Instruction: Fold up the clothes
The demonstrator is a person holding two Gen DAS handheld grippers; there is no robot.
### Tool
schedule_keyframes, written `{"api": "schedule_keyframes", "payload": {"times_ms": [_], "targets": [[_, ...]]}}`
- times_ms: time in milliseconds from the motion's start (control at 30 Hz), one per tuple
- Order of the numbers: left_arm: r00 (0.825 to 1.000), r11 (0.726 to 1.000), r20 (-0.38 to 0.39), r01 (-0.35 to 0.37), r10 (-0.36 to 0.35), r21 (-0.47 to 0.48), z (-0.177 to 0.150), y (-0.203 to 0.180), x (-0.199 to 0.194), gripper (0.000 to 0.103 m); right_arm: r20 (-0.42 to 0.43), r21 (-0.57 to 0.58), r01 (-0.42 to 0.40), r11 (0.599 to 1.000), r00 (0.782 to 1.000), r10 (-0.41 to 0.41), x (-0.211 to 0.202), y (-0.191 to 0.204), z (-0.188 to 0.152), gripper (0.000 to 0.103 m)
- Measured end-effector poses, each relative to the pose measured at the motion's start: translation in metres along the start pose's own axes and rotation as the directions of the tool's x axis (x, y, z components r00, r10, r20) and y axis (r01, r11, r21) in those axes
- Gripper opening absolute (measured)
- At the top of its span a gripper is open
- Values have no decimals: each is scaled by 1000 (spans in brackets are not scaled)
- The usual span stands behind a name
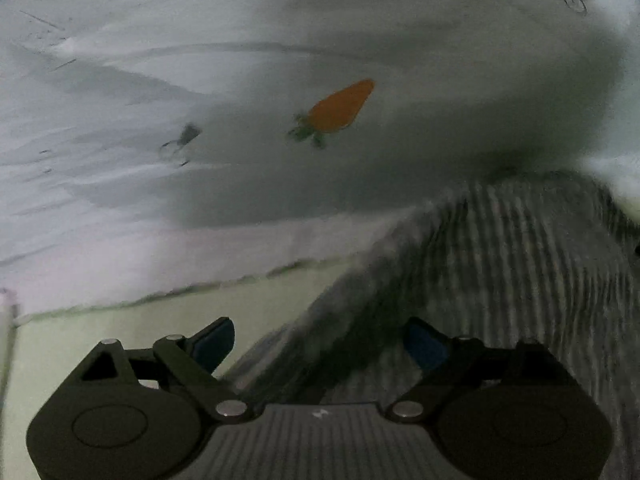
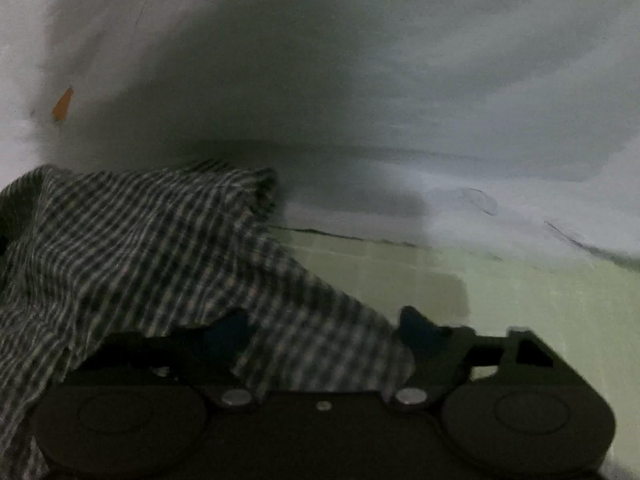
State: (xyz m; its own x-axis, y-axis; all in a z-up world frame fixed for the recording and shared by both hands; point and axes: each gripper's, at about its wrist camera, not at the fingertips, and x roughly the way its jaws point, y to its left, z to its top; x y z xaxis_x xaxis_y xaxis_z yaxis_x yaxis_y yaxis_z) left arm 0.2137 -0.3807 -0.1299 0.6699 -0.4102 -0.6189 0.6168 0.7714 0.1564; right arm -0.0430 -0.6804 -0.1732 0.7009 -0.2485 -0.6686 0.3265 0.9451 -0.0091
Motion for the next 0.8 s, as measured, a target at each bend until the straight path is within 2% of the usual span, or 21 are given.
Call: {"api": "schedule_keyframes", "payload": {"times_ms": [33,67,100,167,200,267,367,433,467,533,567,600,633,667,800], "targets": [[1000,1000,-9,15,-15,-24,4,-1,6,66,-4,7,-28,1000,1000,28,3,-3,4,42],[999,999,-30,20,-21,-36,7,-1,13,36,-1,25,-41,999,999,41,6,-5,7,15],[998,999,-54,19,-21,-45,8,-1,20,1,3,44,-52,998,999,52,8,-7,10,3],[996,998,-84,9,-14,-64,11,-2,34,3,13,83,-73,994,997,72,12,-12,17,3],[997,997,-81,1,-7,-72,13,-1,38,3,21,67,-63,996,998,62,14,-8,18,3],[996,997,-86,-3,-4,-81,21,-1,48,3,9,33,-28,999,1000,27,27,-4,25,2],[996,997,-83,-20,14,-76,29,-2,62,3,13,48,40,998,999,-41,45,-4,38,1],[996,997,-75,-48,44,-53,30,-5,65,10,11,38,141,989,990,-141,57,-4,45,0],[995,997,-77,-67,64,-39,31,-7,64,16,21,48,149,988,988,-150,45,-4,40,0],[996,997,-77,-59,55,-44,31,-3,56,28,44,75,153,985,987,-156,16,-5,28,2],[997,997,-68,-44,40,-63,30,1,47,46,55,88,154,984,986,-159,1,-5,22,21],[998,996,-55,-29,24,-85,30,6,36,64,66,101,155,983,984,-162,-13,-5,16,36],[999,994,-33,-20,16,-112,28,11,22,71,78,114,157,981,983,-166,-28,-5,10,61],[1000,990,-20,-15,12,-137,22,16,4,78,89,127,157,979,982,-169,-43,-5,4,70],[1000,975,-16,-13,10,-224,-12,38,-72,84,132,179,160,971,974,-184,-101,-5,-20,78]]}}
